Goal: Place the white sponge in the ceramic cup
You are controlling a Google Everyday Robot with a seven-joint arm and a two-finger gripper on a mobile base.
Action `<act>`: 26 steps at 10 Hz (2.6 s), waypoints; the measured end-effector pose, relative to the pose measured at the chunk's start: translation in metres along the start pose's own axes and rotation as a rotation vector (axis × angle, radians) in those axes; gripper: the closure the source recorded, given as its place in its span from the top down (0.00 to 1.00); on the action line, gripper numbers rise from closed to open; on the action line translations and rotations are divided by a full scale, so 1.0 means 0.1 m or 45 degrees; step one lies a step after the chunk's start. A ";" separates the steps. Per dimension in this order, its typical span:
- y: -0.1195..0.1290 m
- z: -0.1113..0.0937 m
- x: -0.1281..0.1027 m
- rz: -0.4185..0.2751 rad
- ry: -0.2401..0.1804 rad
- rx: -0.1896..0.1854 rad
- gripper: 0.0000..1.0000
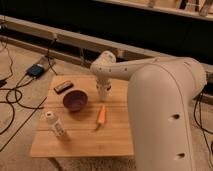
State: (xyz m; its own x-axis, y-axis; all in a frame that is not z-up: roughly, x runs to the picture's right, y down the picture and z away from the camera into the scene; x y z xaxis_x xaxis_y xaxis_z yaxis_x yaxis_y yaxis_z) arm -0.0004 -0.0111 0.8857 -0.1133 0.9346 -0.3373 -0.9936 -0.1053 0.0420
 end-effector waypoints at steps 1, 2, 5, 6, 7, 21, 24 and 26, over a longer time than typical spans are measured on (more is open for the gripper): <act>0.01 -0.01 0.00 -0.002 -0.003 -0.004 0.80; 0.02 -0.03 0.00 -0.003 -0.008 -0.006 0.80; 0.03 -0.14 -0.05 -0.013 -0.034 -0.006 0.80; 0.02 -0.18 -0.07 -0.016 -0.044 -0.004 0.80; 0.03 -0.25 -0.10 -0.021 -0.061 -0.004 0.80; 0.08 -0.44 -0.03 -0.033 -0.087 -0.004 0.80; 0.08 -0.44 -0.02 -0.040 -0.086 -0.006 0.80; 0.08 -0.44 -0.02 -0.040 -0.086 -0.006 0.80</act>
